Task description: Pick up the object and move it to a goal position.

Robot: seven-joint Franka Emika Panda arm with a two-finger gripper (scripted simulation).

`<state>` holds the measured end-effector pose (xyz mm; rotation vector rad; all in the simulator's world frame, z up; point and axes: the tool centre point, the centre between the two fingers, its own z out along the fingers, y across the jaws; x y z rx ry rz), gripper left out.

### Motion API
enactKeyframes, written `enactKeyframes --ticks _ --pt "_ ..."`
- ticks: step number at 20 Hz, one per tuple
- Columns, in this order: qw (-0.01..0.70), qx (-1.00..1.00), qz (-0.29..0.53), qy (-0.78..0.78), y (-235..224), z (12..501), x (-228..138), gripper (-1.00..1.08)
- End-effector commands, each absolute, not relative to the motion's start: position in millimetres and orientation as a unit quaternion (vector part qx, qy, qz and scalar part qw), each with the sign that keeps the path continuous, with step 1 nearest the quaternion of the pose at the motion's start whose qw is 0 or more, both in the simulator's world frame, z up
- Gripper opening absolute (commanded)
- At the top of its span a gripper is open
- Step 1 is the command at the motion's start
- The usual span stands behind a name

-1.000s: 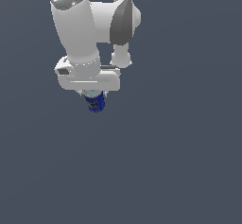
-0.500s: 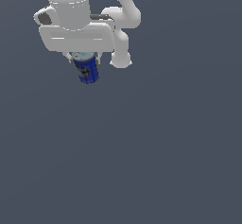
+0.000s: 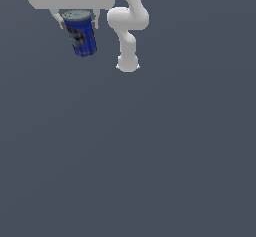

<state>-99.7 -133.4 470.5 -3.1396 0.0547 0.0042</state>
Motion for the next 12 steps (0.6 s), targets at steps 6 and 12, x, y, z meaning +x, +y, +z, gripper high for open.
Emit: enactKeyframes --ticks 6,12 --pt "0.000 -1.000 0.000 0.017 -138.9 511.4 -113.3 -1.00" --pt "0.000 -1.000 0.000 0.017 -140.5 520.5 -116.0 -1.00"
